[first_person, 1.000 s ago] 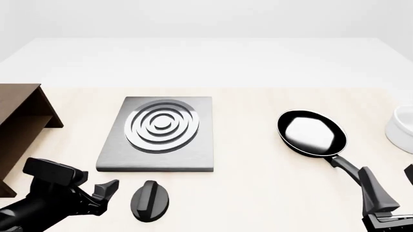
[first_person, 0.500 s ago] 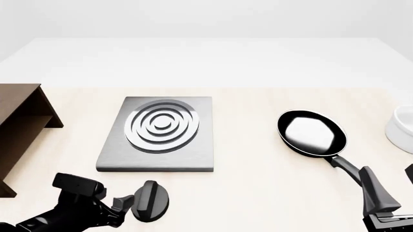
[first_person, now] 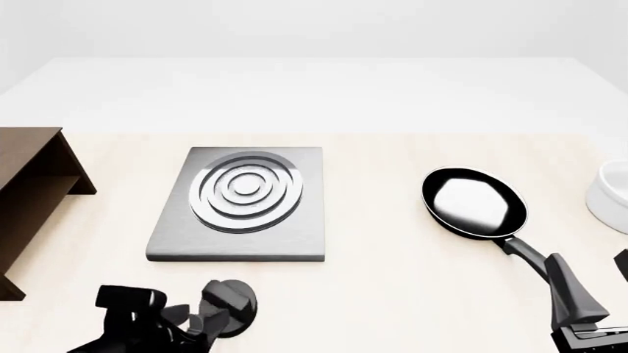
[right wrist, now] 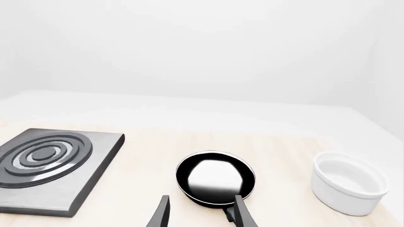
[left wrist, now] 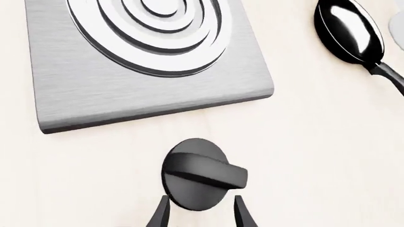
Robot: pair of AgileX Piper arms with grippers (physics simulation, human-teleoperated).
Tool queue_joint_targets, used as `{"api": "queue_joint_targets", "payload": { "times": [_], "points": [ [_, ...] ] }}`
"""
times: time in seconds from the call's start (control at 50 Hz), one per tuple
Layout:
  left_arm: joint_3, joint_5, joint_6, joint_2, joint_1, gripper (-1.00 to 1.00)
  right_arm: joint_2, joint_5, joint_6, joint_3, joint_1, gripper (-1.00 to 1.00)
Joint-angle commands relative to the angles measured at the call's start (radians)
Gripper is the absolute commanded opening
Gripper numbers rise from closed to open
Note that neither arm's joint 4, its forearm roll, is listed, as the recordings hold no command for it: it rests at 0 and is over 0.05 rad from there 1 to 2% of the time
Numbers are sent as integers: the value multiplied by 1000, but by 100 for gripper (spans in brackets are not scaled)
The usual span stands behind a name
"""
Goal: Turn on the stove and put the frying pan on it.
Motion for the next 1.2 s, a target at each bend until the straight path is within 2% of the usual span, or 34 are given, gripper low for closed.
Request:
{"api": "queue_joint_targets", "payload": {
  "times": [0.02,0.14,0.22,0.28,0.3,0.34,0.36,0.4,0.42,0.44,0.46,0.48,0.5,0.52,0.54,0.6,0.62,0.64,0.66,0.68,0.7,0.74,0.76,0.82,0.86,0.9,0.96,1.02,1.06,1.08,1.1,1.16,1.18,1.2],
  "points": [
    [26,108,-282,-355,-142,100,0,1,-3,0,-1,100],
    [26,203,-287,-492,-143,100,0,3,-5,0,0,100],
    [24,270,-249,-540,-126,100,1,6,-4,0,0,100],
    [-19,423,-181,-632,-102,100,1,10,-5,0,-2,100],
    [-76,547,-144,-714,-117,100,1,13,-7,0,-2,100],
    [-93,584,-141,-739,-126,100,1,14,-7,0,-2,100],
    [-153,677,-102,-785,-138,100,1,15,-6,0,-2,100],
    [-183,720,-77,-805,-137,100,1,15,-7,0,-2,100],
    [-256,811,5,-856,-105,100,1,15,-6,0,-2,100],
    [-288,851,46,-886,-78,100,1,15,-7,0,-2,100],
    [-348,930,123,-959,-6,100,1,14,-5,0,-2,100],
    [-349,933,123,-961,-6,100,1,14,-5,0,-2,100],
    [-464,1057,327,-1143,169,100,0,13,-4,0,-1,100],
    [-466,1061,327,-1146,169,100,0,13,-4,0,-1,100],
    [-489,1081,344,-1256,283,100,0,13,-2,0,-1,100],
    [-468,1059,402,-1259,386,100,0,12,2,0,0,100],
    [-461,999,500,-1260,455,100,0,1,-12,-1,-3,100],
    [-467,951,600,-1260,457,100,0,0,-7,-1,-4,100],
    [-449,857,705,-1260,506,100,-1,-1,6,-6,-7,100],
    [-386,778,776,-1260,517,100,-1,-3,7,-11,-11,100],
    [-320,698,736,-1260,542,100,-1,2,7,-14,-13,100],
    [-304,697,704,-1260,562,100,-1,1,6,-15,-14,100],
    [-225,598,704,-1260,554,100,0,12,7,-30,-18,100],
    [-145,532,686,-1260,560,100,-1,43,9,-74,-19,100],
    [-118,533,682,-1260,558,100,-1,102,-1,-149,-23,100],
    [-126,556,642,-1260,571,100,-1,174,3,-239,-17,100],
    [-103,546,654,-1260,565,100,0,298,-15,-361,-7,100],
    [-104,547,652,-1260,552,100,102,358,-11,-506,-4,100],
    [-99,547,645,-1260,545,100,181,376,-68,-586,-11,100],
    [-96,546,646,-1260,543,100,204,385,-75,-612,3,100],
    [-93,547,644,-1260,541,100,248,400,-113,-655,31,100],
    [-92,553,635,-1260,543,100,379,413,-219,-696,30,100],
    [-92,555,634,-1260,542,100,436,416,-245,-708,18,100],
    [-91,554,638,-1260,543,100,447,416,-243,-718,31,100]
  ]
}}
